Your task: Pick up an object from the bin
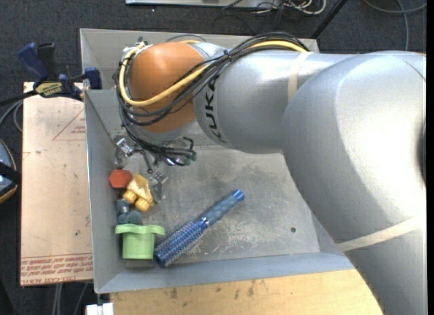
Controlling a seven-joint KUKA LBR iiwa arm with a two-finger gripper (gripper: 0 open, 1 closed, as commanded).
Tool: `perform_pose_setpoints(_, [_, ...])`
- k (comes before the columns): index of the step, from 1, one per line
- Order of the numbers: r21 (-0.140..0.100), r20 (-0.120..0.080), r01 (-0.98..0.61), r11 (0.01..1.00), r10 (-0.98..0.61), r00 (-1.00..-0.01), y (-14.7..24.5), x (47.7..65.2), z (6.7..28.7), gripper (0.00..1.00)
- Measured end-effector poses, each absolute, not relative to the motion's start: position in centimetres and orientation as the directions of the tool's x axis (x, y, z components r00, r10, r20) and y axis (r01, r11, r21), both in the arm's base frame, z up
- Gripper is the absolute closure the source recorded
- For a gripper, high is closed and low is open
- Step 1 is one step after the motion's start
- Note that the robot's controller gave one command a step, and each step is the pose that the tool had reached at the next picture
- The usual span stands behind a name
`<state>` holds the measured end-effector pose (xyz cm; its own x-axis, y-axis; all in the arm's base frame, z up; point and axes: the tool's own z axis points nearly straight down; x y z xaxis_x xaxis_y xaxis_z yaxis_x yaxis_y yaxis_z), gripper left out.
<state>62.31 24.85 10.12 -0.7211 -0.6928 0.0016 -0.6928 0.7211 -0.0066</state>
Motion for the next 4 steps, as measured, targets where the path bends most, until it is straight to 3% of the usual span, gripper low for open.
perform_pose_setpoints(1, [-0.002, 0.001, -0.797, 0.604, -0.797, -0.604, 25.1, 60.1, 10.8, 0.0])
perform_pose_setpoints(2, [-0.004, 0.007, -0.846, 0.534, -0.846, -0.534, 24.8, 62.2, 7.7, 0.0])
perform_pose_setpoints(3, [-0.015, -0.001, -0.924, 0.383, -0.924, -0.383, 24.8, 62.0, 7.8, 0.0])
perform_pose_setpoints(4, [-0.013, -0.001, -0.924, 0.383, -0.924, -0.383, 24.8, 62.0, 7.8, 1.0])
